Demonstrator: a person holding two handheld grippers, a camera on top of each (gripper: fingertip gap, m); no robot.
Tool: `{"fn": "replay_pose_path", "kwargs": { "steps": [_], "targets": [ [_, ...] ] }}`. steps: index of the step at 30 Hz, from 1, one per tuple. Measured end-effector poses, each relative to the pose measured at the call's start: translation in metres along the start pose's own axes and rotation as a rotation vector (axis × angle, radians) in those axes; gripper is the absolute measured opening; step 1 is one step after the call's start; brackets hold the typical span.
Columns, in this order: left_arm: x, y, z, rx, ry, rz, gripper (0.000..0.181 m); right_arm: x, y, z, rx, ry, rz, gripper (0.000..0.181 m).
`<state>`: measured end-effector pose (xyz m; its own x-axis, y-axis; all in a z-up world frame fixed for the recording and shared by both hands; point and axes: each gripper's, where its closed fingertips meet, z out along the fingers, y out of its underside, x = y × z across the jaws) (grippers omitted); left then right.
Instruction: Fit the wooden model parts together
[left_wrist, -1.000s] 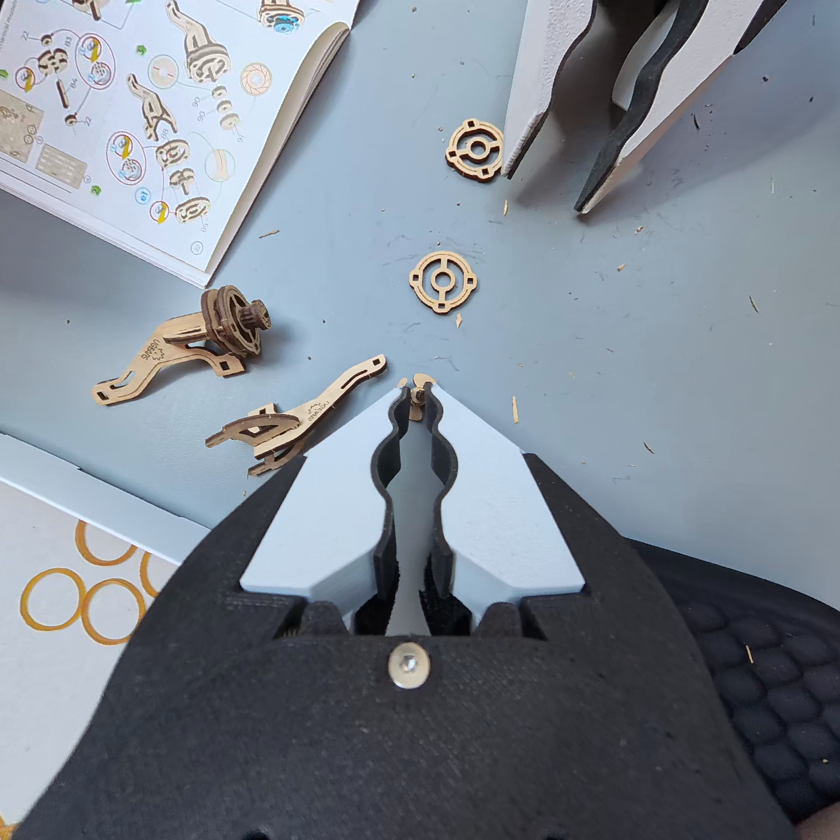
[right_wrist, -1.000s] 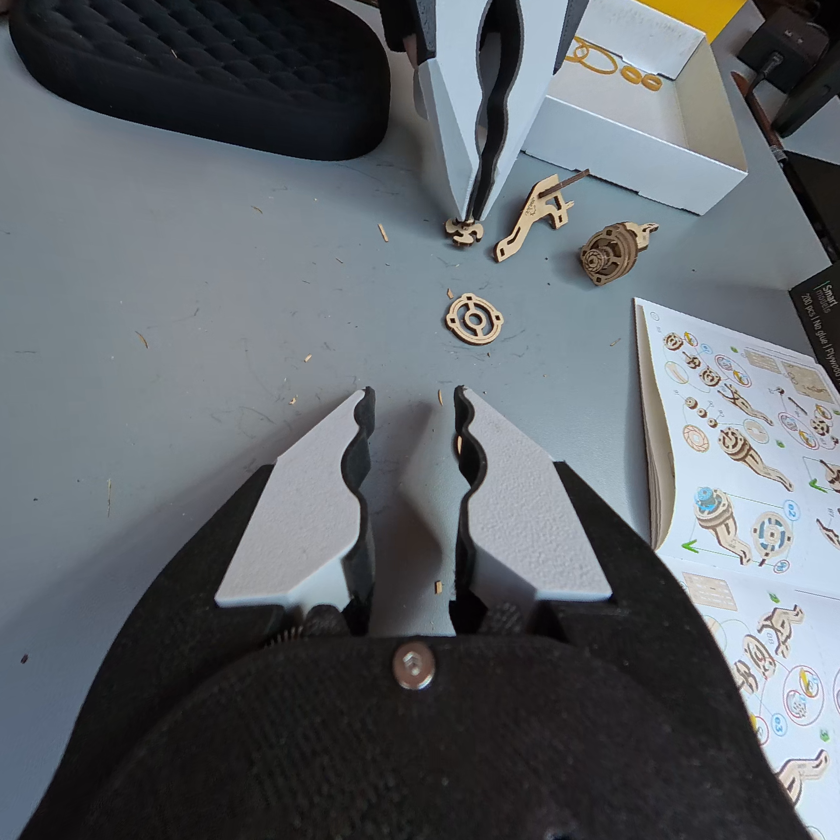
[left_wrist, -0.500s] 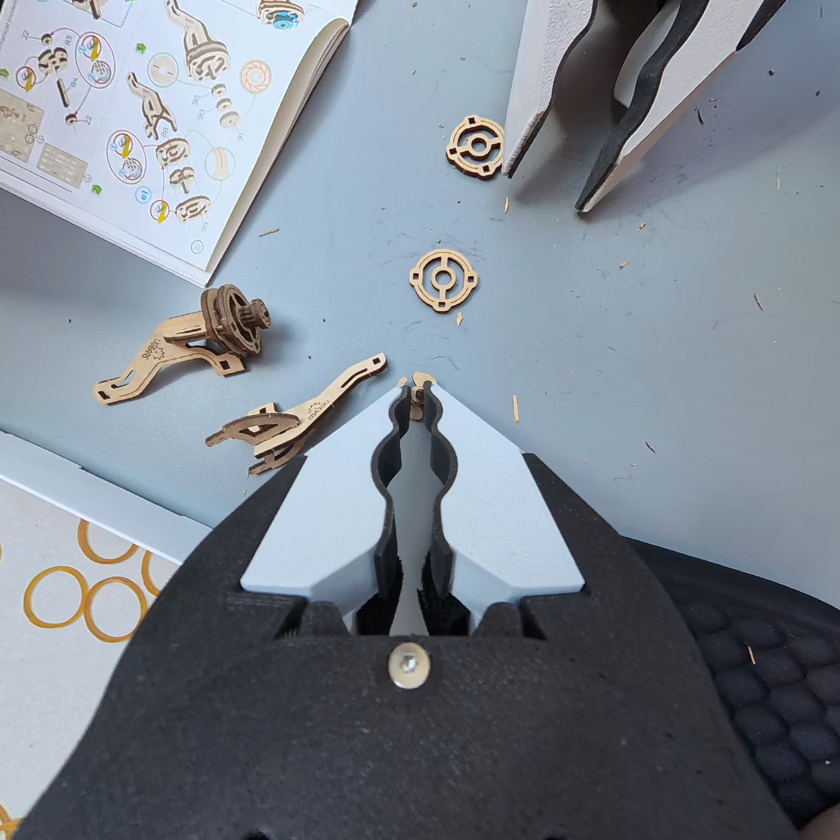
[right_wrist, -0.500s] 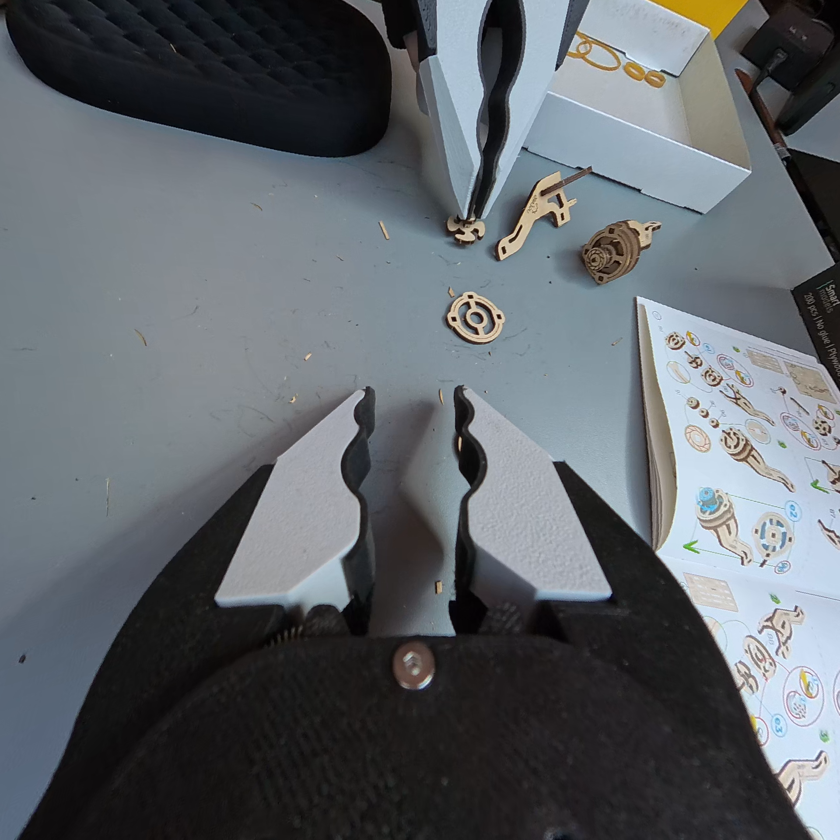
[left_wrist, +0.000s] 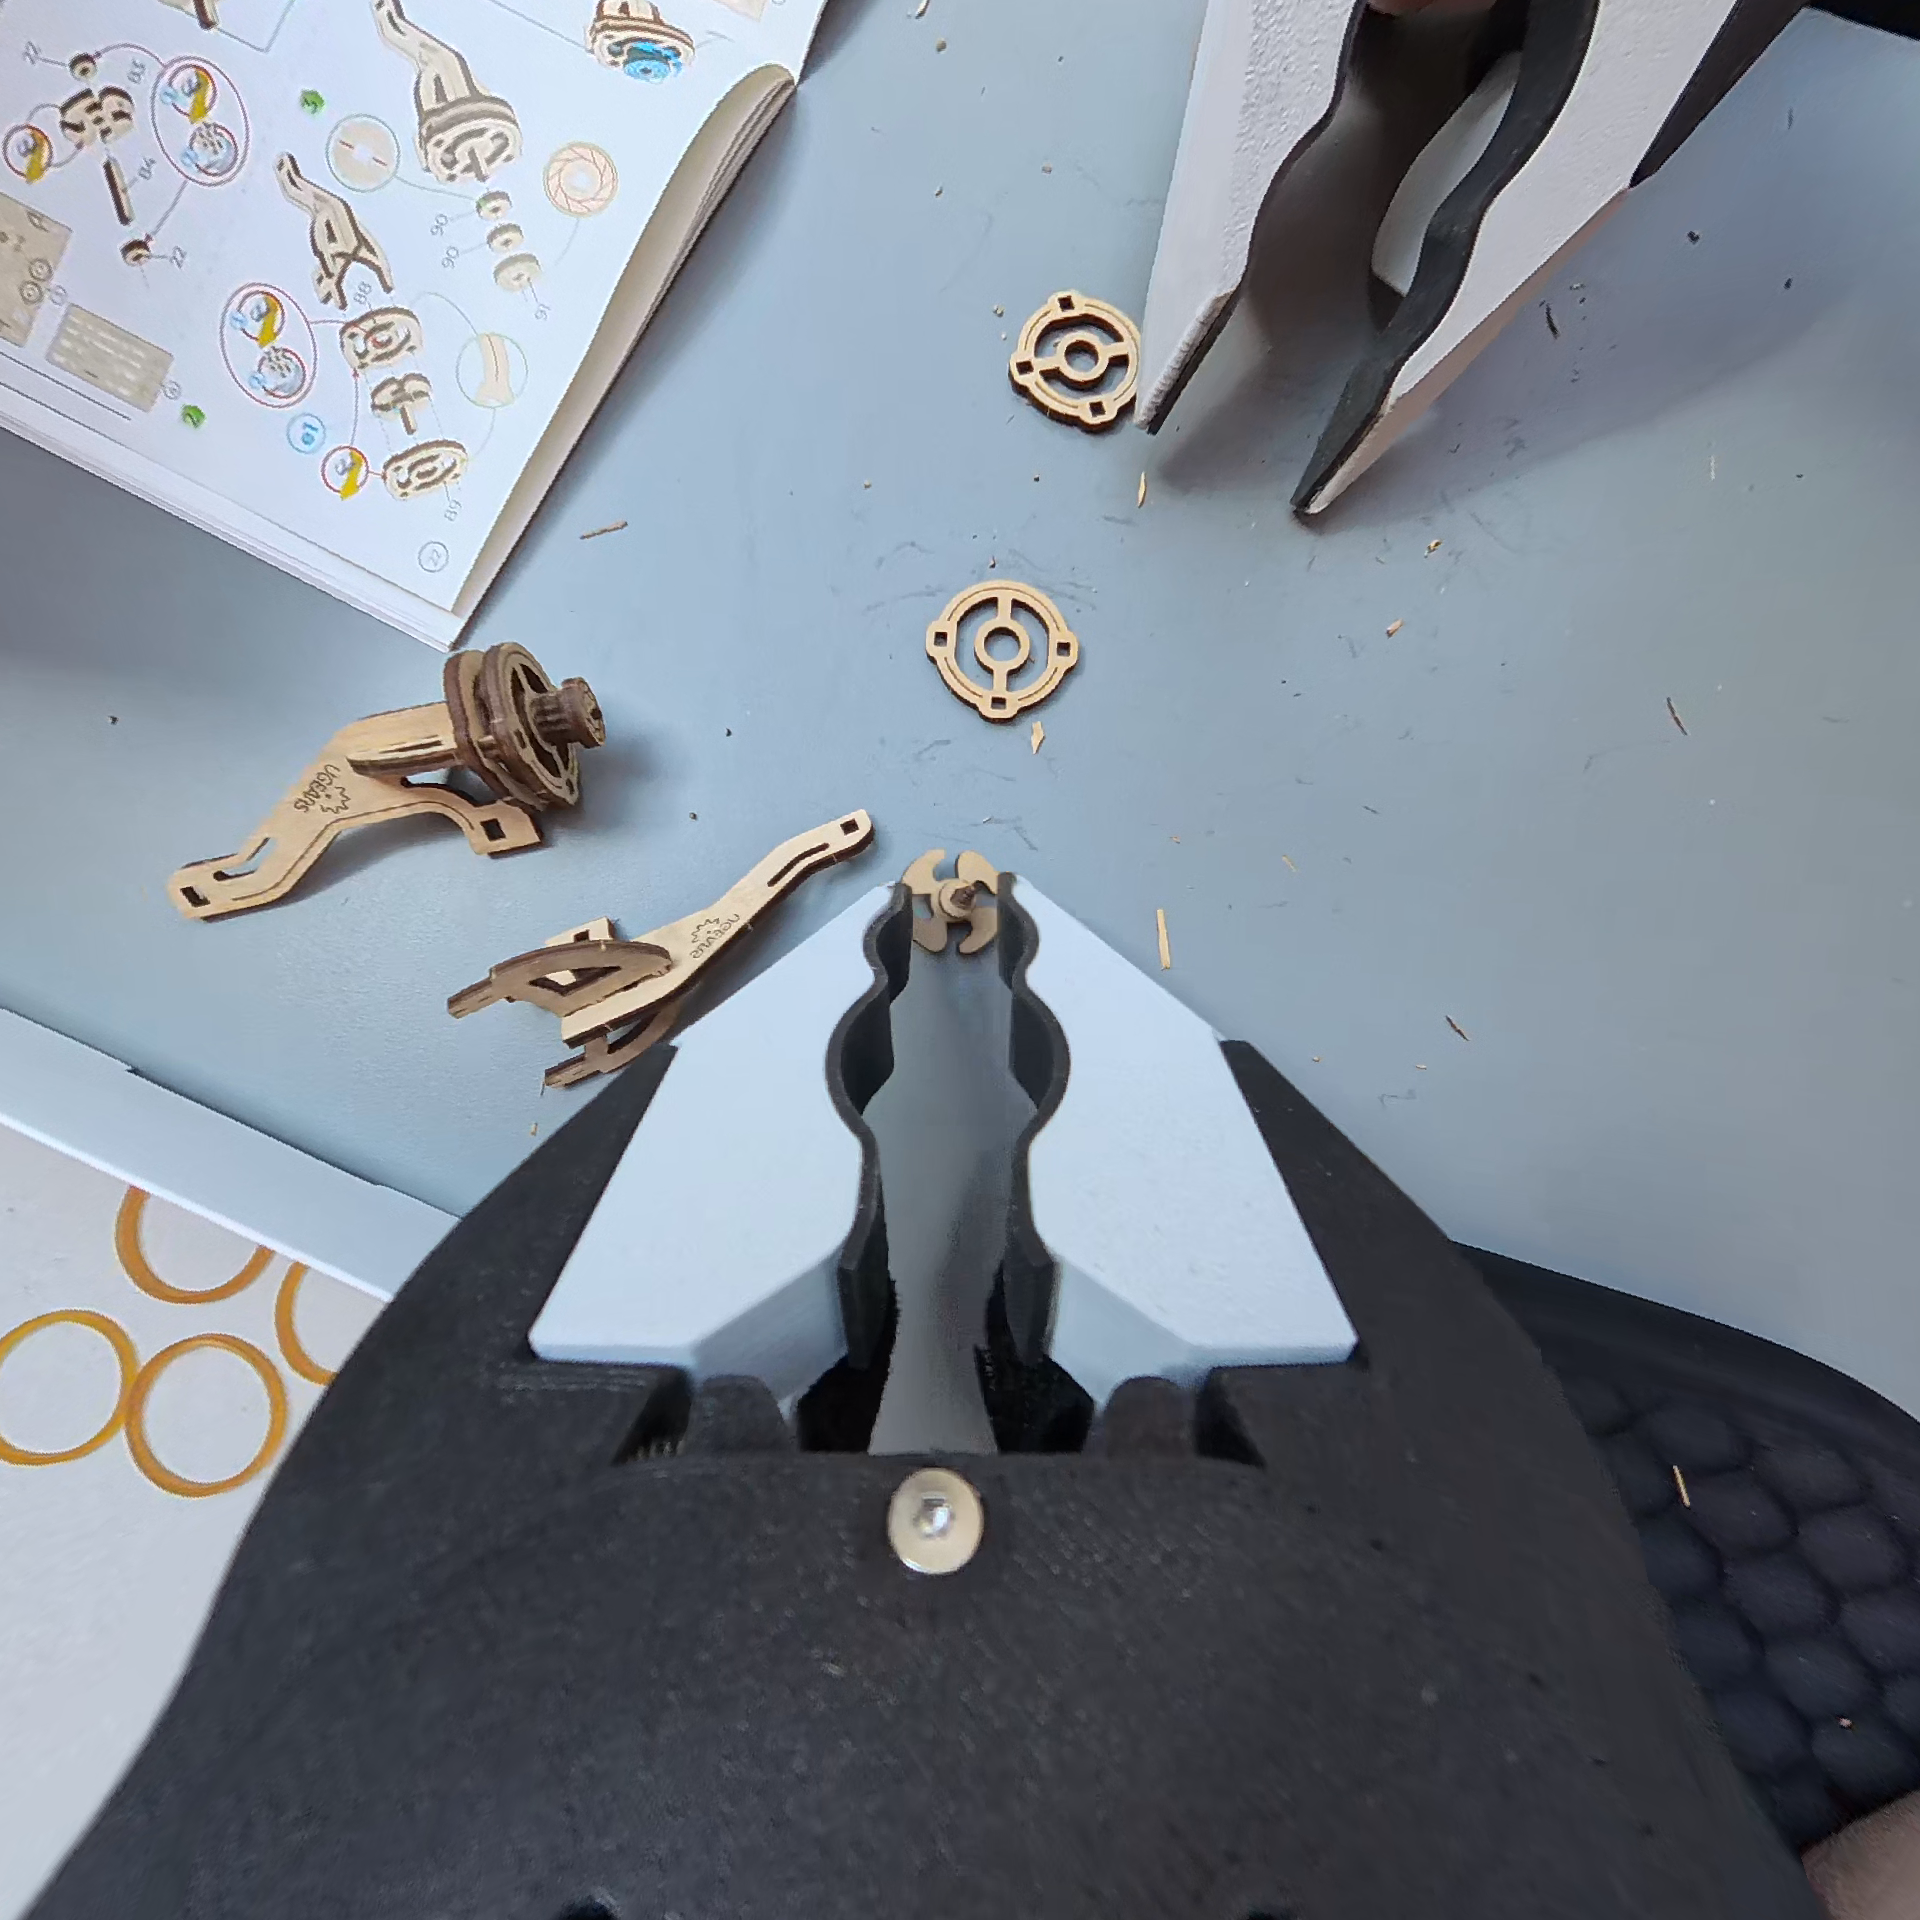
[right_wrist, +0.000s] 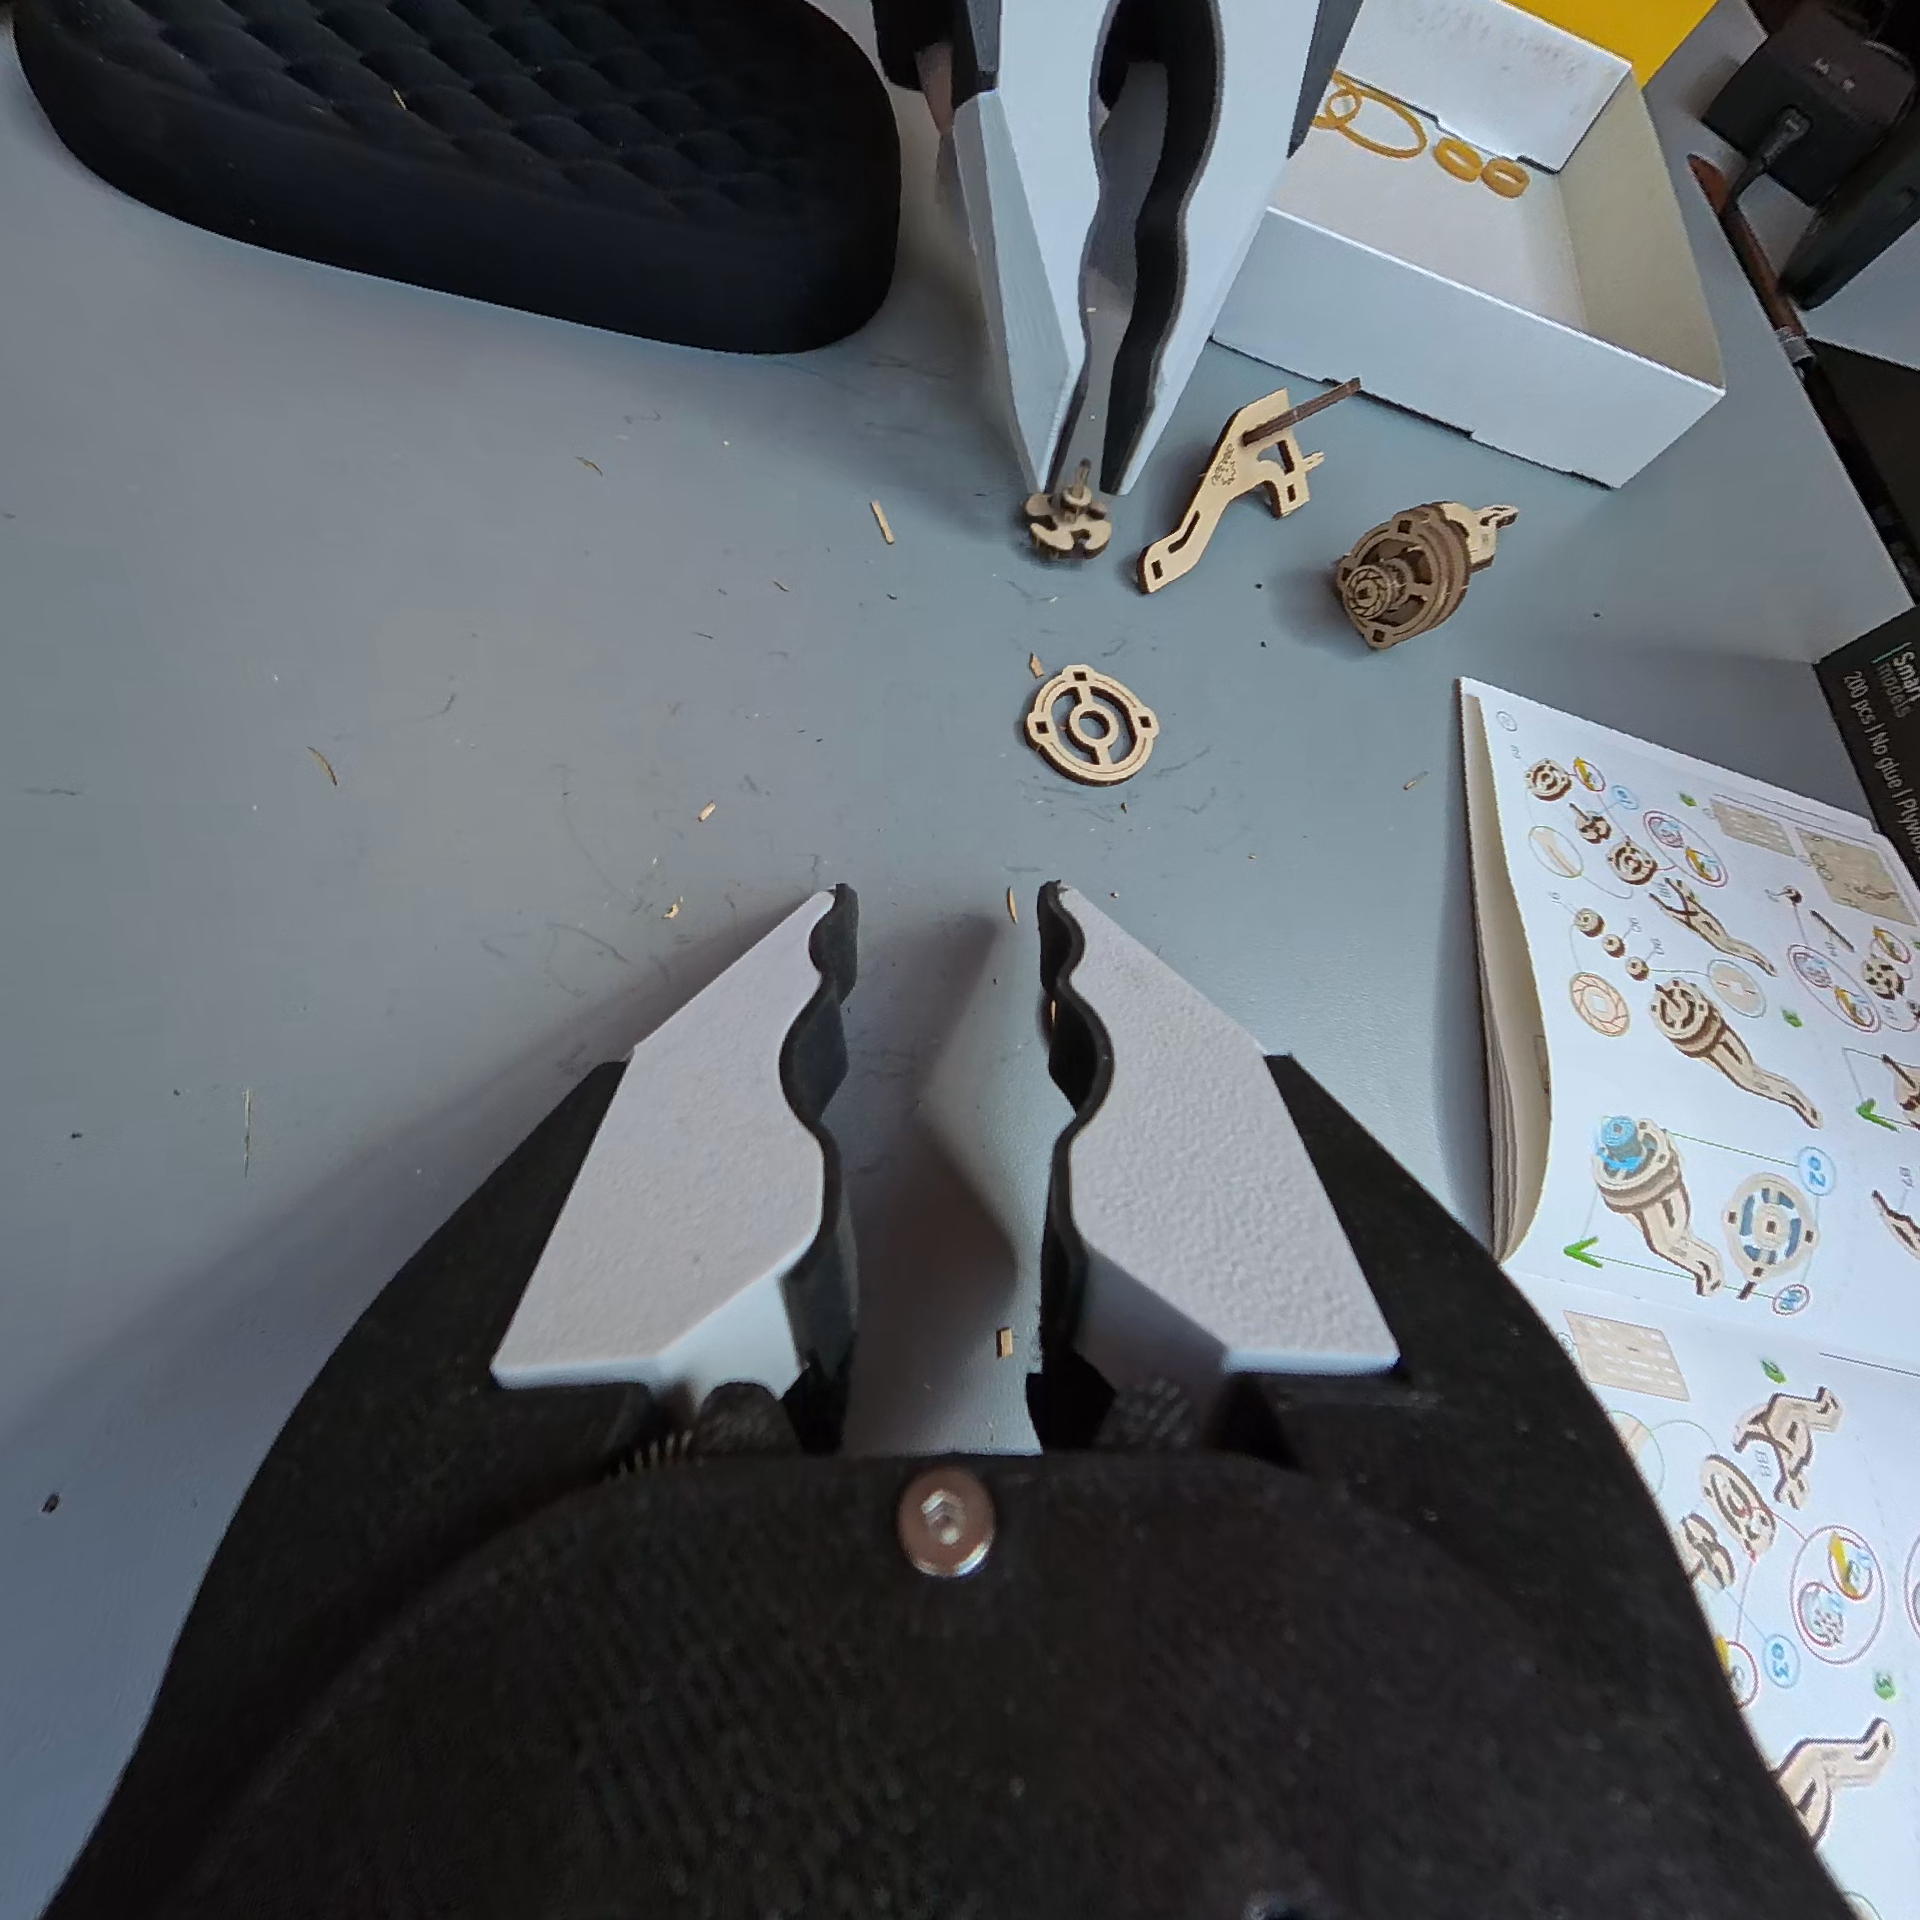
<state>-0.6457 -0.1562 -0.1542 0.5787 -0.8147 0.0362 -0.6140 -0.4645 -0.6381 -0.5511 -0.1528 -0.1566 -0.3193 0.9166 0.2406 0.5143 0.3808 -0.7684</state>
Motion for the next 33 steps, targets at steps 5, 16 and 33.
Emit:
{"fn": "replay_pose_path", "kwargs": {
  "steps": [5,16,33],
  "targets": [
    [-0.0008,0.0005,-0.0072,0.004,-0.021,0.015,0.013,0.0001,0.0001,0.0,0.0,-0.001,0.001,0.034],
    [0.001,0.0009,-0.0027,-0.009,-0.008,0.023,0.006,-0.0002,0.0001,0.0001,-0.001,-0.001,-0.001,0.034],
    [0.0018,-0.0015,-0.001,-0.005,-0.008,0.031,0.003,-0.0005,0.0005,0.0002,-0.003,-0.001,-0.003,0.034]
  ]
}}
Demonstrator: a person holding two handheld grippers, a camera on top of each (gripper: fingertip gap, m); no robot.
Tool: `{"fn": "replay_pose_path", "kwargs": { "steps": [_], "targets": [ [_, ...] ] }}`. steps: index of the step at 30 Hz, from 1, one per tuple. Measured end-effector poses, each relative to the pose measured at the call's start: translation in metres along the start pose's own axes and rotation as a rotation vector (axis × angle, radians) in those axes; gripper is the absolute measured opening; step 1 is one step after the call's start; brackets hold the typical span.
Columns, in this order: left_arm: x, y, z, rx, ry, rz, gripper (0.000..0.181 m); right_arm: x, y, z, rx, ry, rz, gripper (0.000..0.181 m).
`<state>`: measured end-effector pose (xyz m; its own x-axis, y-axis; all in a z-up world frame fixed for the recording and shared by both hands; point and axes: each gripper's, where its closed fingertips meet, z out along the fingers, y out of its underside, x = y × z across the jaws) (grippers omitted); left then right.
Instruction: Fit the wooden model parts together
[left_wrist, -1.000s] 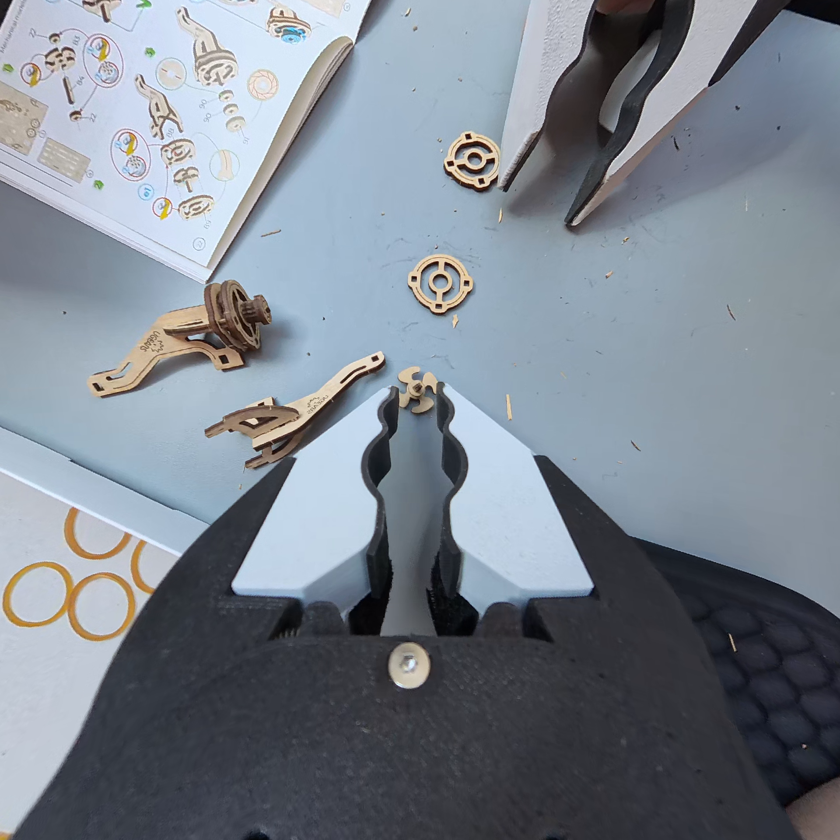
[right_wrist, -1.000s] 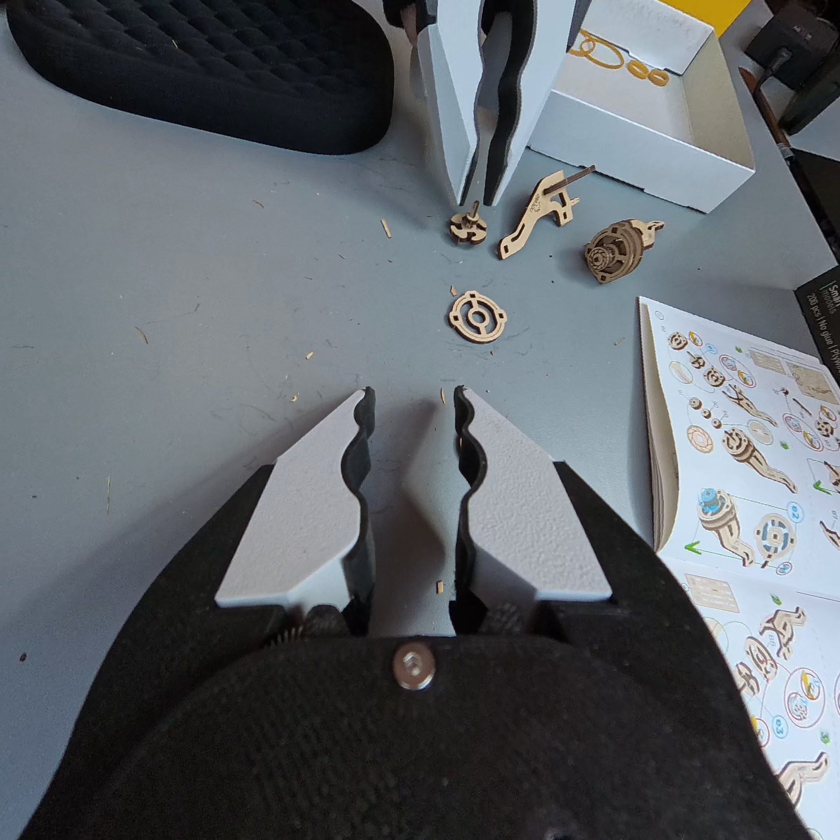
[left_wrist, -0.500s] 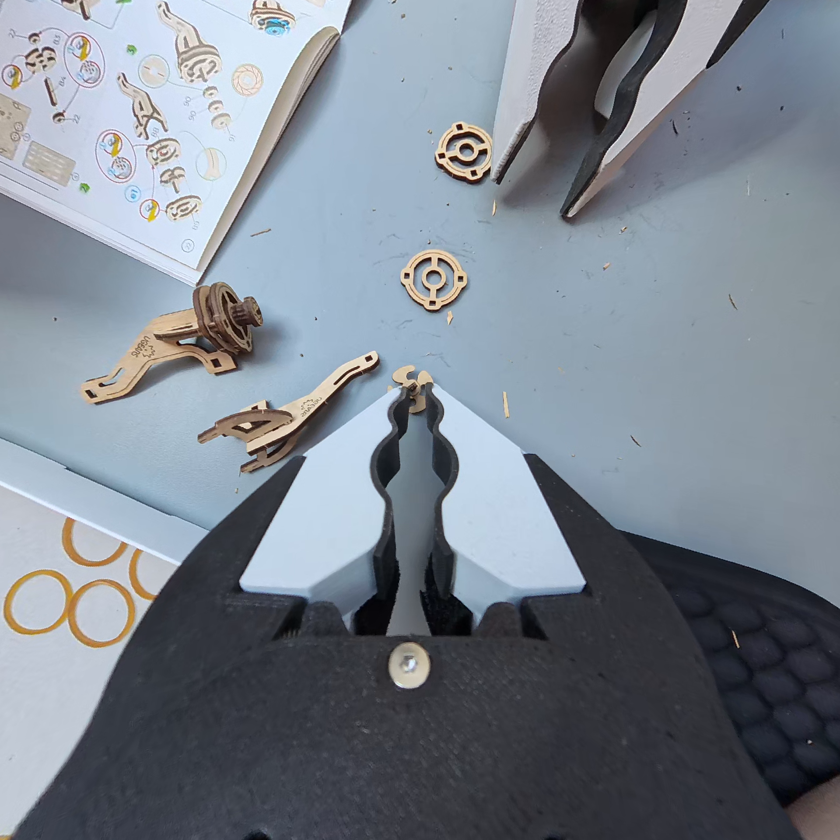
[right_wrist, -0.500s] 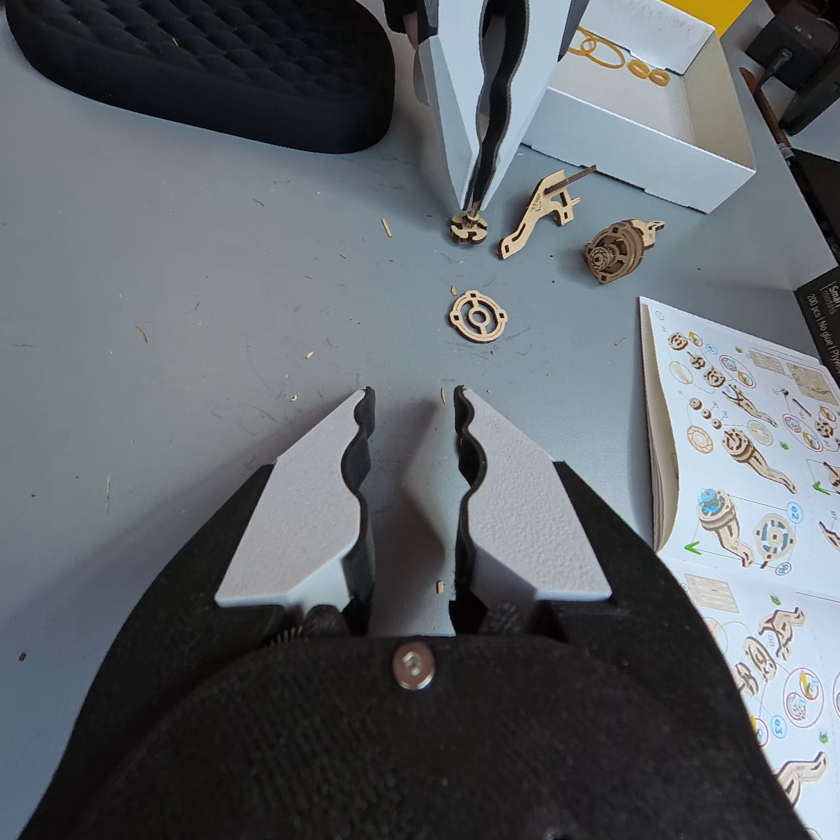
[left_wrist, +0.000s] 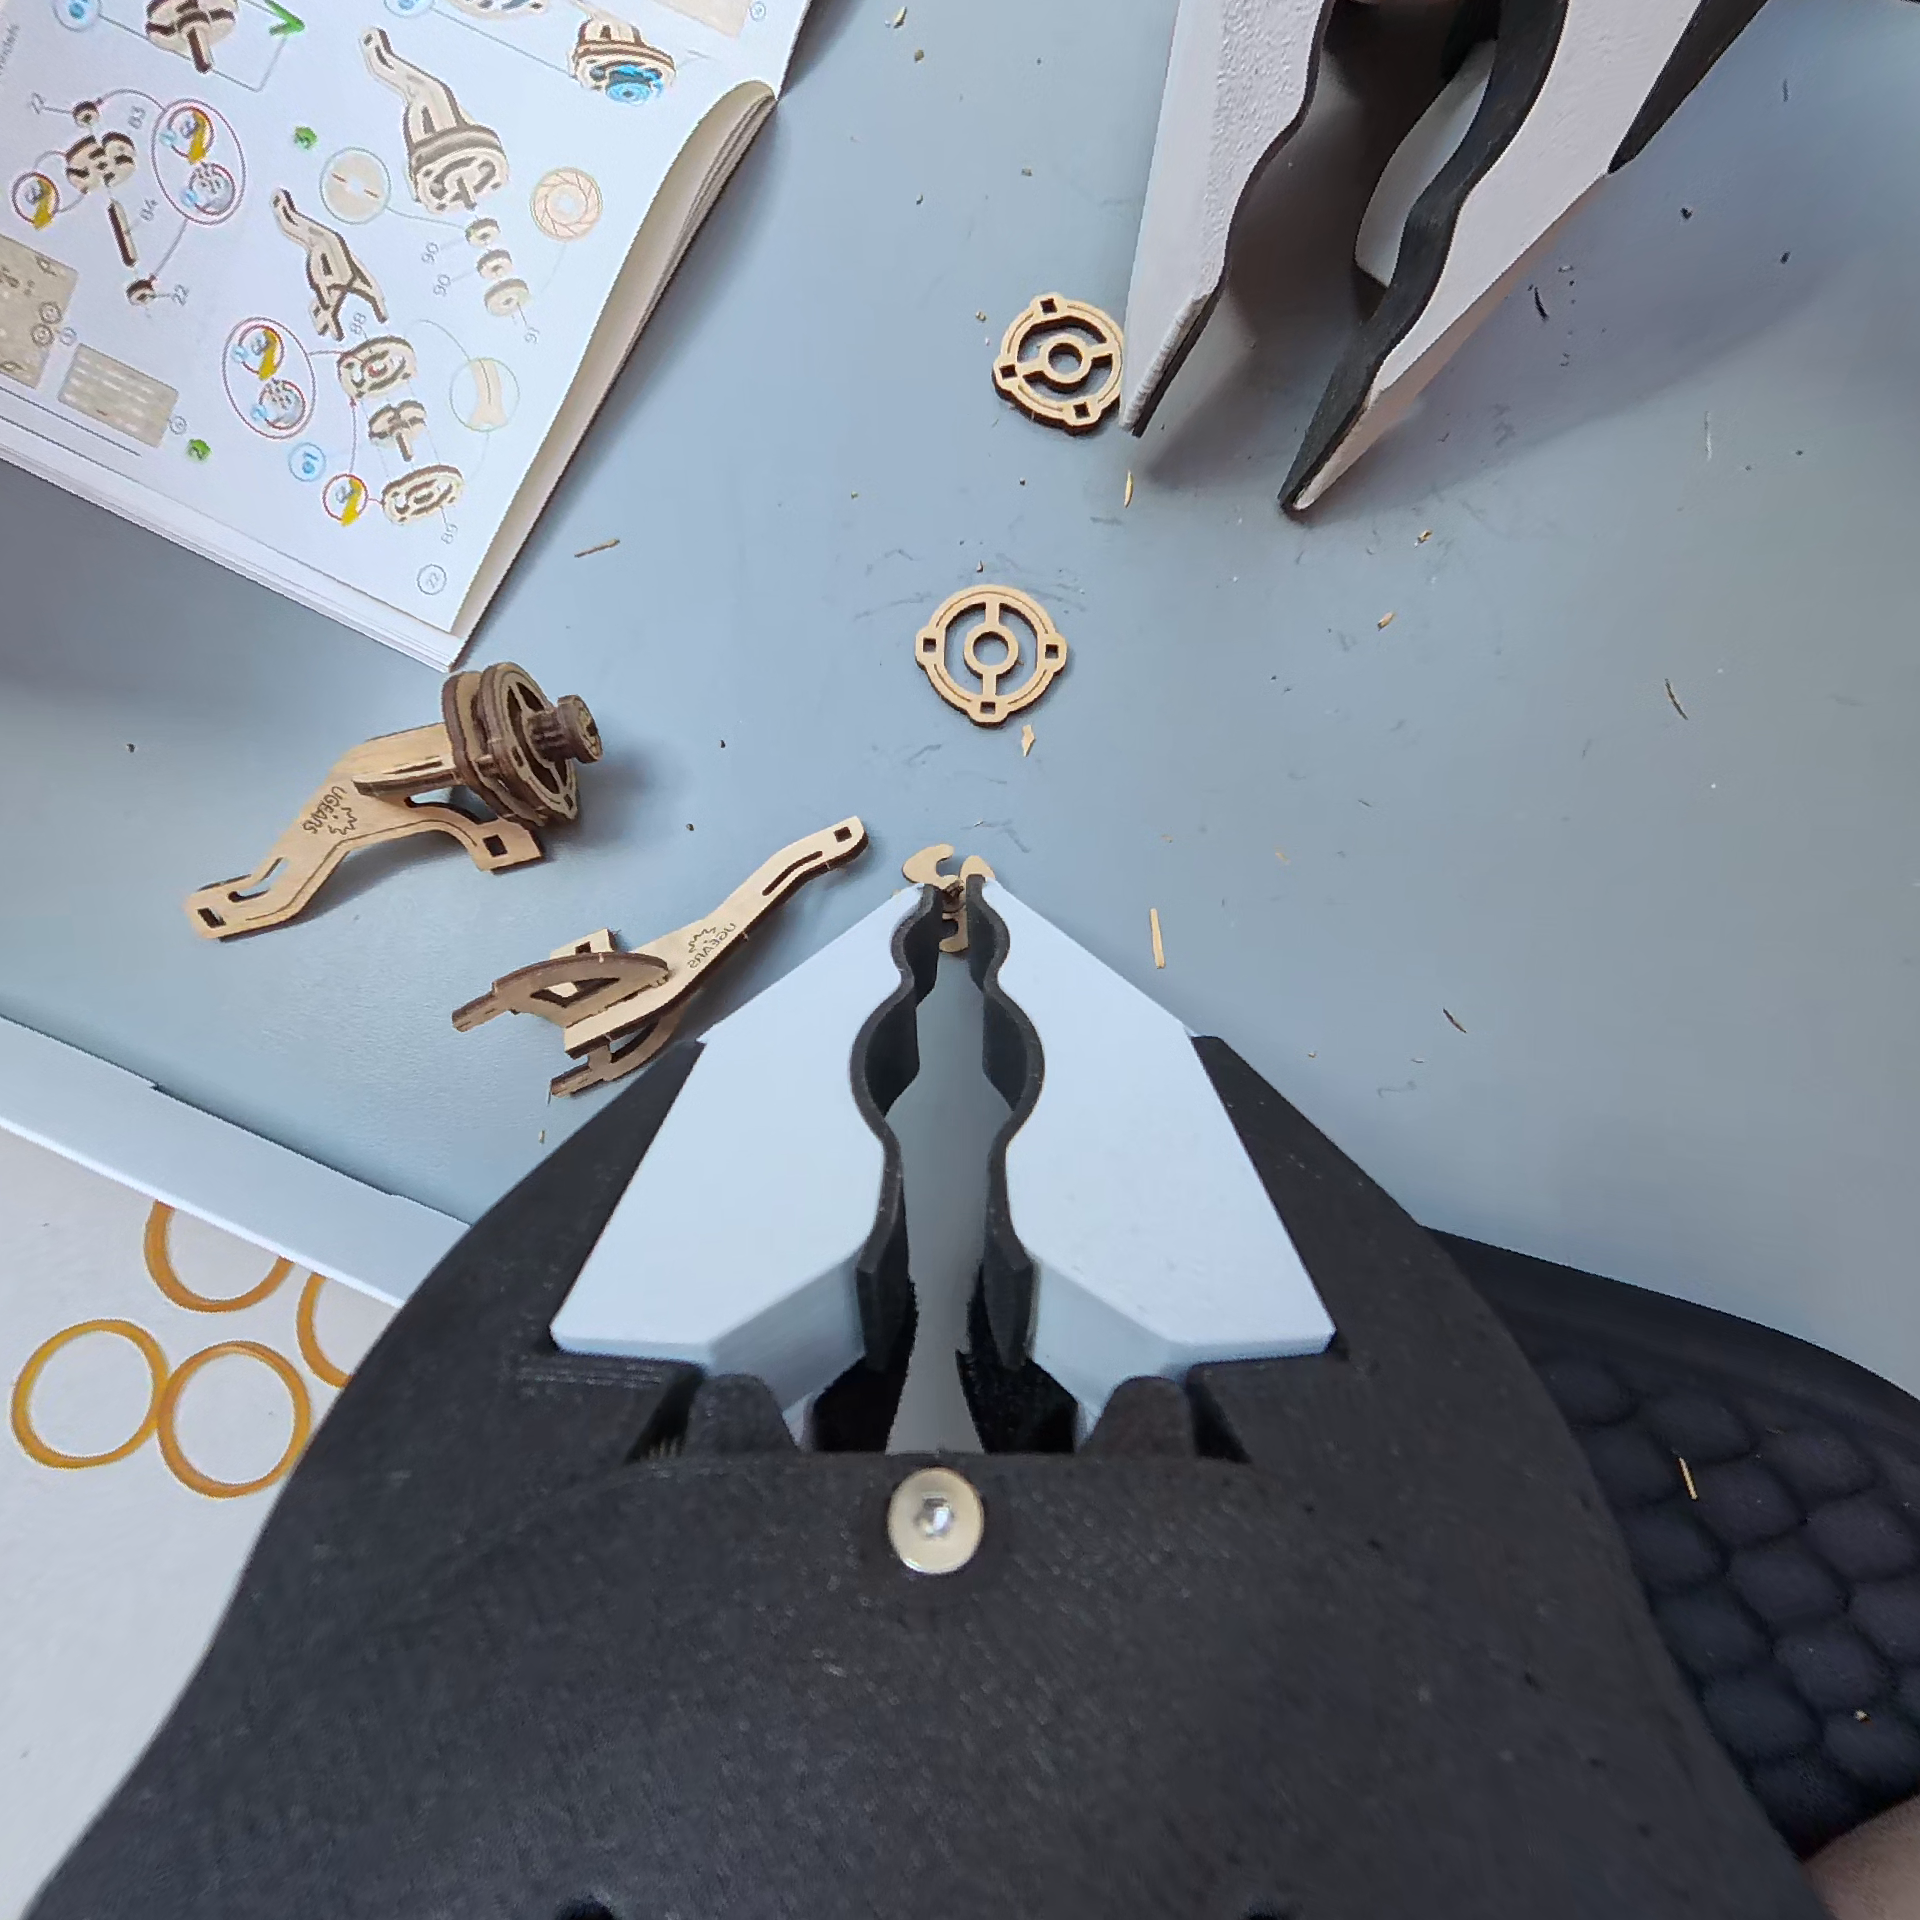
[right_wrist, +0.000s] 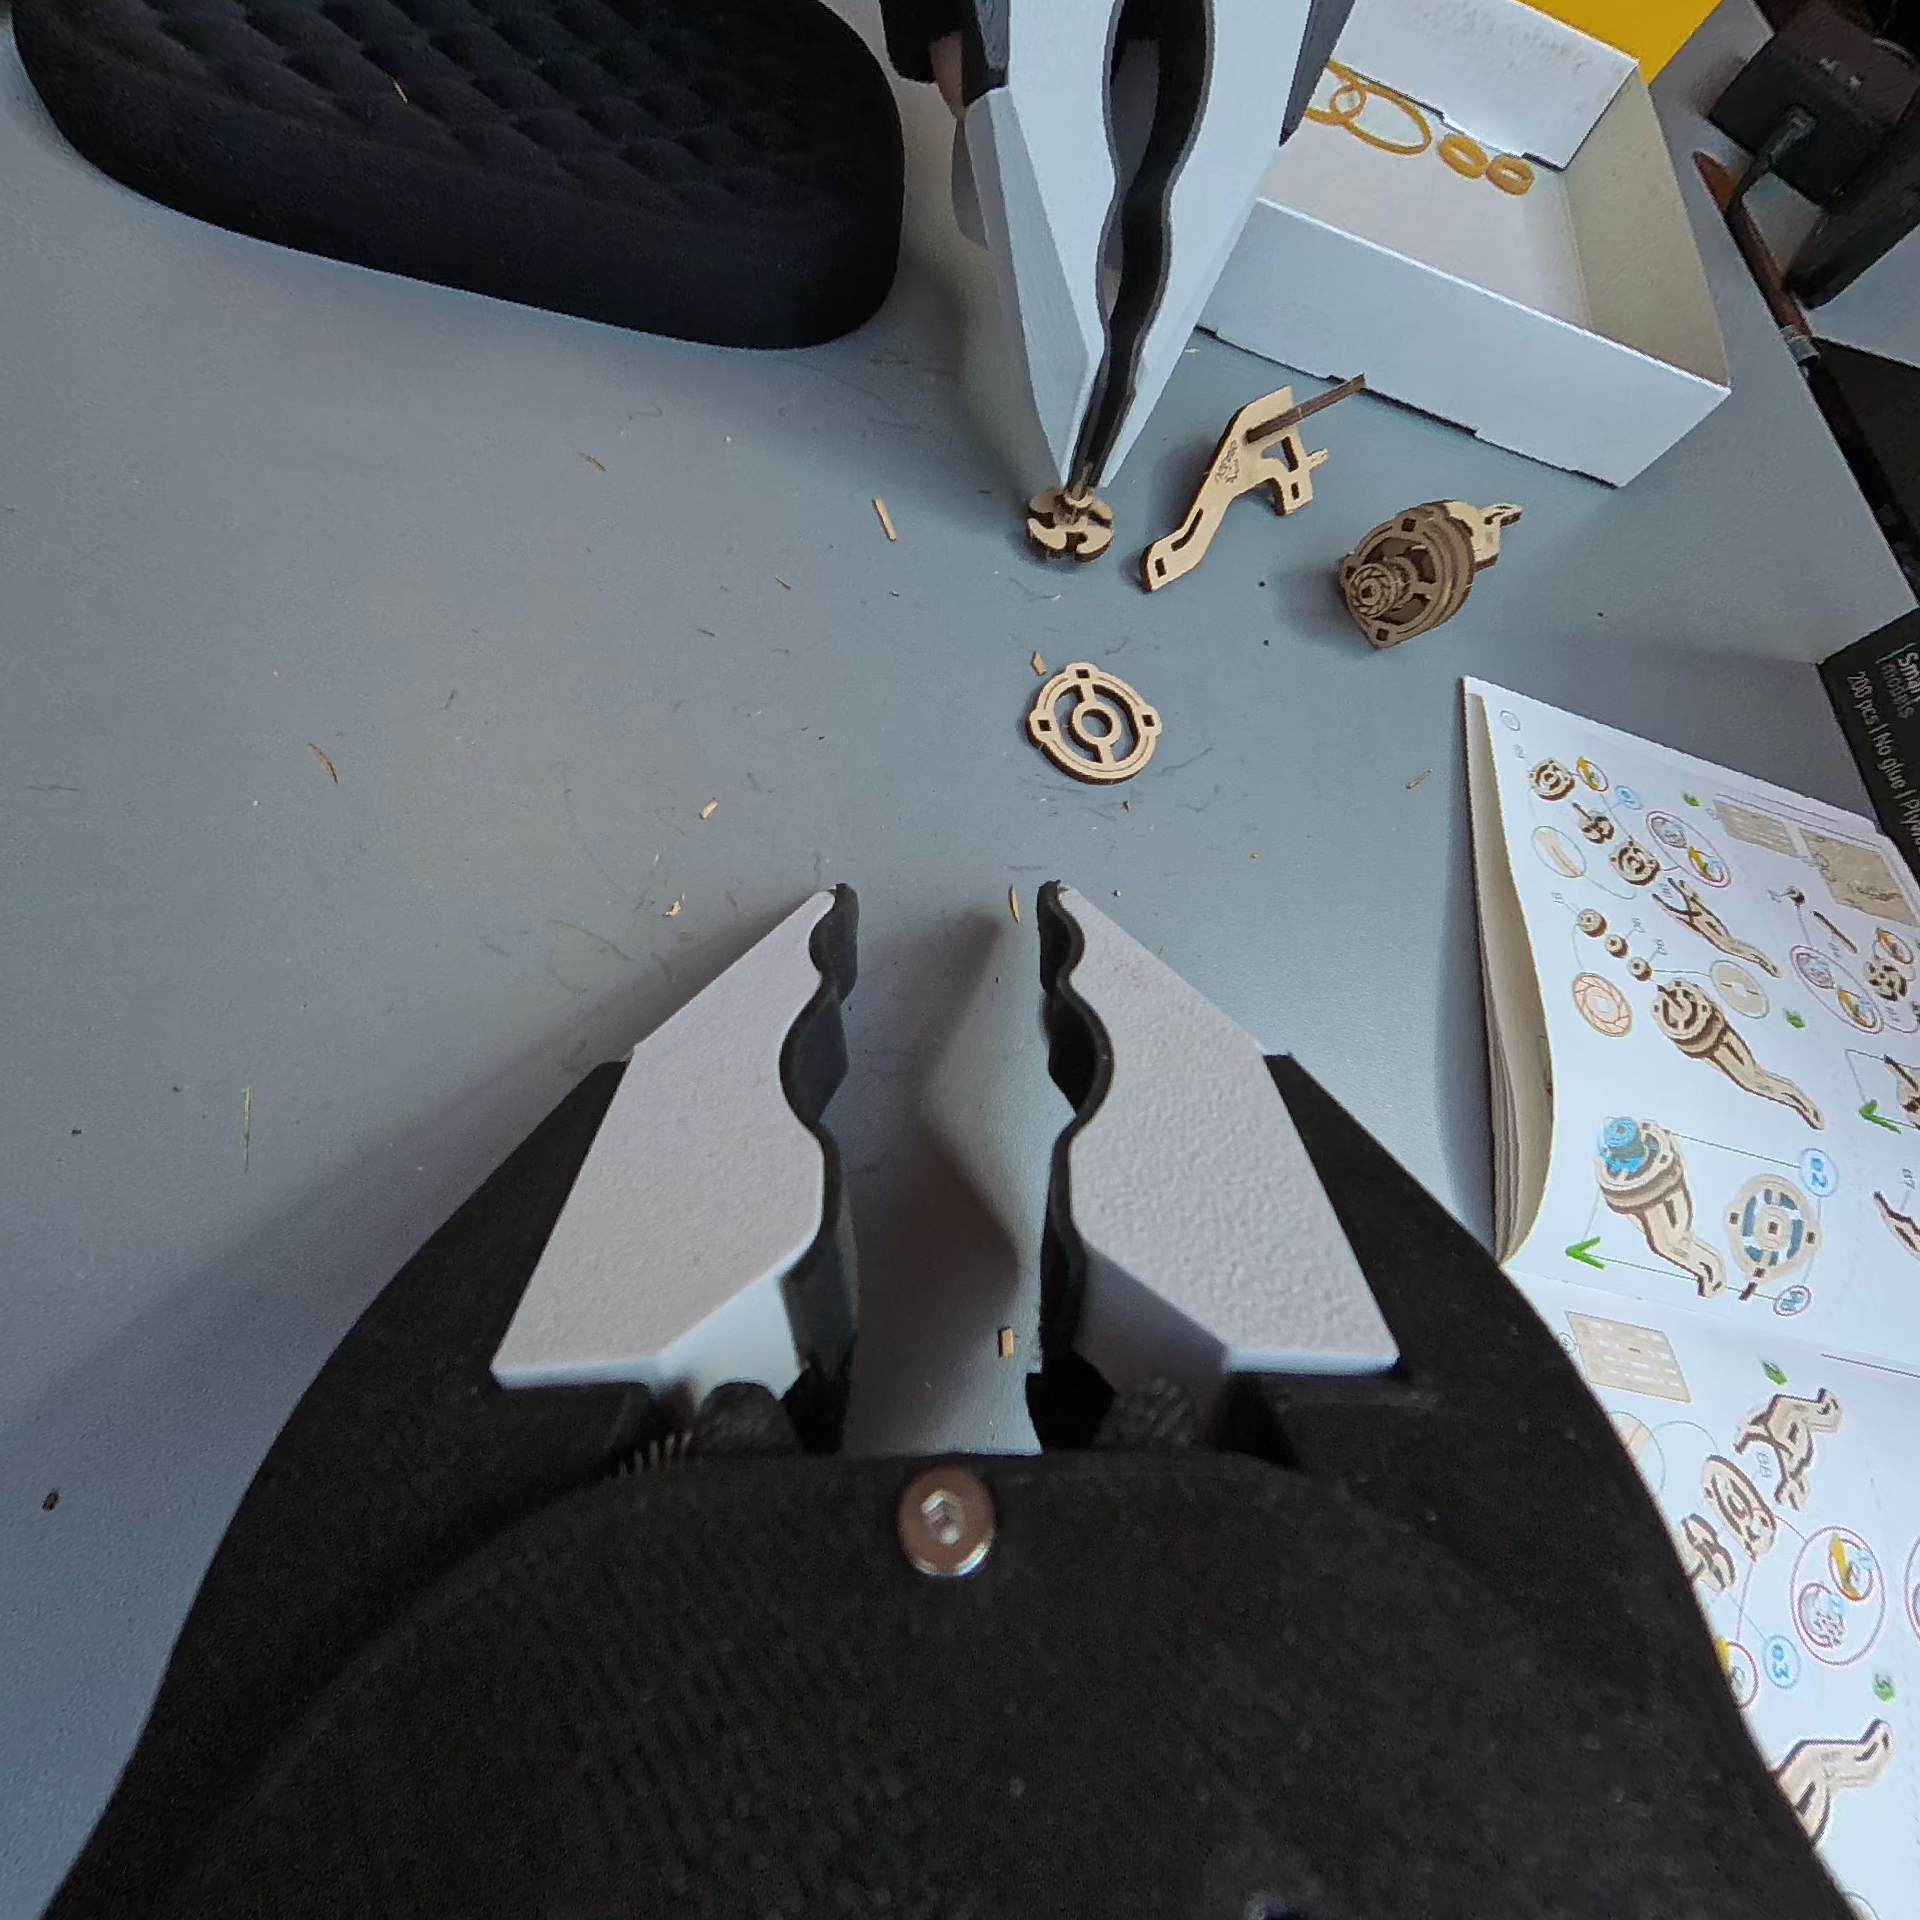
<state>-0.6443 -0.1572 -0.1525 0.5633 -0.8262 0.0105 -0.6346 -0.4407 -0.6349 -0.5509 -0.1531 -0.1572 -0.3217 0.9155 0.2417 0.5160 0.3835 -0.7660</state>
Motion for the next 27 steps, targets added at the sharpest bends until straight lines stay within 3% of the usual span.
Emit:
{"fn": "replay_pose_path", "kwargs": {
  "steps": [27],
  "targets": [
    [0.023,-0.014,0.007,0.026,0.086,0.078,0.002,0.0,0.001,0.0,-0.004,0.0,-0.003,0.034]
  ]
}}
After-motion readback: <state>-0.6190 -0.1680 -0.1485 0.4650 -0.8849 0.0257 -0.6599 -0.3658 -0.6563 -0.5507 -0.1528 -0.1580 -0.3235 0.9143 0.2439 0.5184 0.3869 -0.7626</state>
